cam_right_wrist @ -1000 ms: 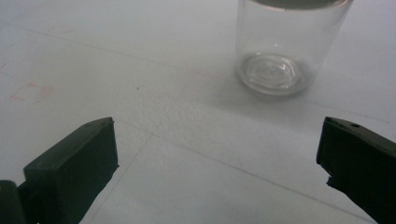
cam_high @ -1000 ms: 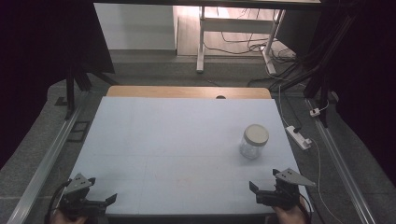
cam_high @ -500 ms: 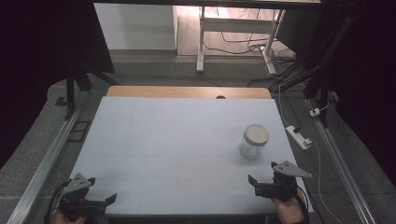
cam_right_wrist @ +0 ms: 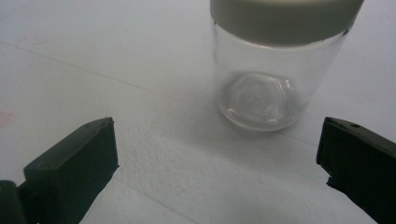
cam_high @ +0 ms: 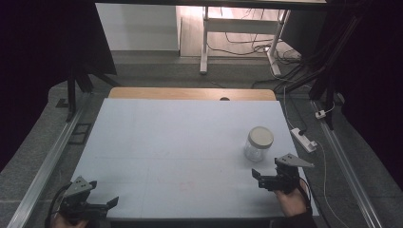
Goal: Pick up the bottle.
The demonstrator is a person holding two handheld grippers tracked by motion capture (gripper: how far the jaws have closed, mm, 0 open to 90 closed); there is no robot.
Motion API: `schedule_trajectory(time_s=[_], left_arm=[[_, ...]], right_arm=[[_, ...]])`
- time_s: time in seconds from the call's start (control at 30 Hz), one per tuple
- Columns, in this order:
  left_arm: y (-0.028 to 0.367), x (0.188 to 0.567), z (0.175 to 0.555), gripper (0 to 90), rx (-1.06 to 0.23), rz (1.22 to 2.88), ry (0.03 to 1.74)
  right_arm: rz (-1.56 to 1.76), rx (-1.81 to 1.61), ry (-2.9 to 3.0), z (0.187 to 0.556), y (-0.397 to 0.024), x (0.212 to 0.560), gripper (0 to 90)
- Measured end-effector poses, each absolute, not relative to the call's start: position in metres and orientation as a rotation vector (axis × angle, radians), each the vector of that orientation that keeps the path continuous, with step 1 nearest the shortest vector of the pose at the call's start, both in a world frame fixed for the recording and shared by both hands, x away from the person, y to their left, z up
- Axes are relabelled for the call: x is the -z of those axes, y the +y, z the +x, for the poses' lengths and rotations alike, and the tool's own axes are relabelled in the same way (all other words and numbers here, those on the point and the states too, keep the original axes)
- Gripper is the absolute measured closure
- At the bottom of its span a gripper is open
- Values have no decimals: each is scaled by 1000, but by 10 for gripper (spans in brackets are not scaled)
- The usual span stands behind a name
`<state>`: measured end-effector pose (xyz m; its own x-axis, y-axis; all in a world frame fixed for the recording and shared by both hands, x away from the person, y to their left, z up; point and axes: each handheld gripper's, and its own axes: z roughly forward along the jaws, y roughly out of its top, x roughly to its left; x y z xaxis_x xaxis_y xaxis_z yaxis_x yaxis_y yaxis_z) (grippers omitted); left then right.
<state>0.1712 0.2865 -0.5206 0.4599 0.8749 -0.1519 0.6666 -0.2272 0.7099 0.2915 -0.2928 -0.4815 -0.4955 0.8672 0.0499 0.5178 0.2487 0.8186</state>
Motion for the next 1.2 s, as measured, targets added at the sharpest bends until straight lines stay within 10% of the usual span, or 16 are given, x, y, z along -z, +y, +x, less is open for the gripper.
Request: schedule_trajectory(time_s=[1.2], left_arm=[[287, 521, 172, 0, -345, 1976, 1287]], right_arm=[[1292, -1047, 2085, 360, -289, 486, 0]])
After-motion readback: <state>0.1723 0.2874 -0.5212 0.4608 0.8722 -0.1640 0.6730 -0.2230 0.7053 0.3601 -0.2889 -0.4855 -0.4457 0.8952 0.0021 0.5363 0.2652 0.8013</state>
